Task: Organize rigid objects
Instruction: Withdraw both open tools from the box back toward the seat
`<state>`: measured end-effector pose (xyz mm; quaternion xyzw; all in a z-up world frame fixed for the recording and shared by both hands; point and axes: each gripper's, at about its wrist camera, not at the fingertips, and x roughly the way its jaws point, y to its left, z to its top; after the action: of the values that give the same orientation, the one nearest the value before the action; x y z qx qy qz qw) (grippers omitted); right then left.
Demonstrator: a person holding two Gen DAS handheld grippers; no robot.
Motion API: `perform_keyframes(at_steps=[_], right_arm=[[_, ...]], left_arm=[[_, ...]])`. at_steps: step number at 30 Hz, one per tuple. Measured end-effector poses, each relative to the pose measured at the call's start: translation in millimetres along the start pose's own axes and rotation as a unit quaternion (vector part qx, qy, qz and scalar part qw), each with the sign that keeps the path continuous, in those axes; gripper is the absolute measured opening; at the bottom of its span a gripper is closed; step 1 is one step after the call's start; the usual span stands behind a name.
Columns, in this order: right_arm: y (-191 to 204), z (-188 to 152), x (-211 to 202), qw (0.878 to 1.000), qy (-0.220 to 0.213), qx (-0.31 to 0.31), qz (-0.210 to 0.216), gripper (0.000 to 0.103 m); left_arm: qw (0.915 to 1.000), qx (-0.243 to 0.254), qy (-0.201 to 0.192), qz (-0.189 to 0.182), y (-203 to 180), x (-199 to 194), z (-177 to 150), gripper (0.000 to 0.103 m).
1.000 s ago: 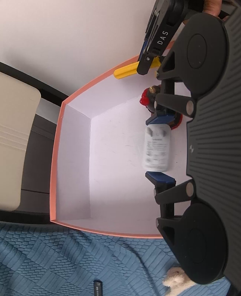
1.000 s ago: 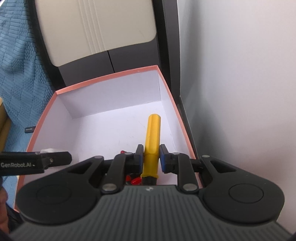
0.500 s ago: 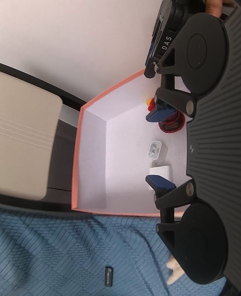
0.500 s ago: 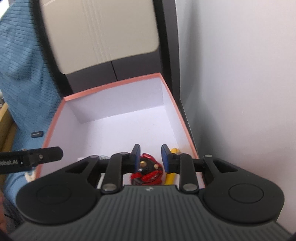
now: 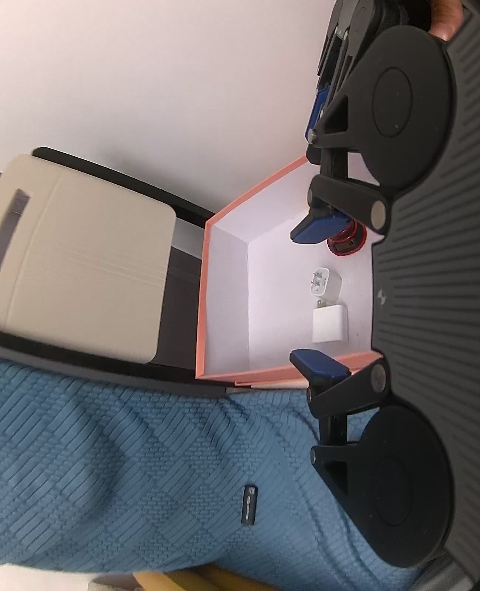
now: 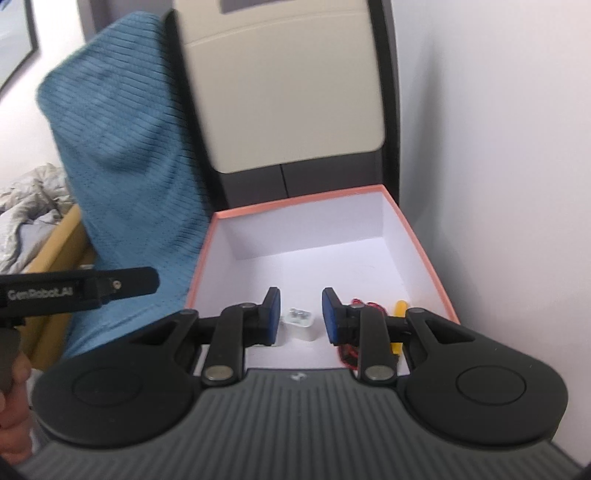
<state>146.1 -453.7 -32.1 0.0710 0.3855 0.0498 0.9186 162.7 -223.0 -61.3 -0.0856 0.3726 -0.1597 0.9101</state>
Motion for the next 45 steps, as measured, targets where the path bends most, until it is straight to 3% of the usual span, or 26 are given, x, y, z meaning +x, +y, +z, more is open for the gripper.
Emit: perform_keyframes(at_steps=[15,20,33,42,45], right_arm=[[73,-36,-70,0.999,-0.021,-0.02,0.024,0.028],[95,-51,-84,0.998,-0.032,-0.032,0.037,0.028],[138,-87,-96,0.997,-0.017,-0.042,0.057,0.028],[166,-106,-91,0.996,-0.001,-0.059,0.074,0.028],[170,-109,-86,0.995,0.003,-0.06,0.075,0.028]], left_arm=[[0.9995,-0.015,-0.027,0.008,50,-86,-29,0.072],[0.9979,-0.032,-0.046,0.031,71,-107,-40,0.072],[0.998,-0.022,-0.044,0.039,107,-144,-64,0.076],[0.9978,-0.036,-0.033,0.045,132,-149,-79,0.077],[0.9972,-0.047,-0.033,0.047,141,-148,-81,0.083]])
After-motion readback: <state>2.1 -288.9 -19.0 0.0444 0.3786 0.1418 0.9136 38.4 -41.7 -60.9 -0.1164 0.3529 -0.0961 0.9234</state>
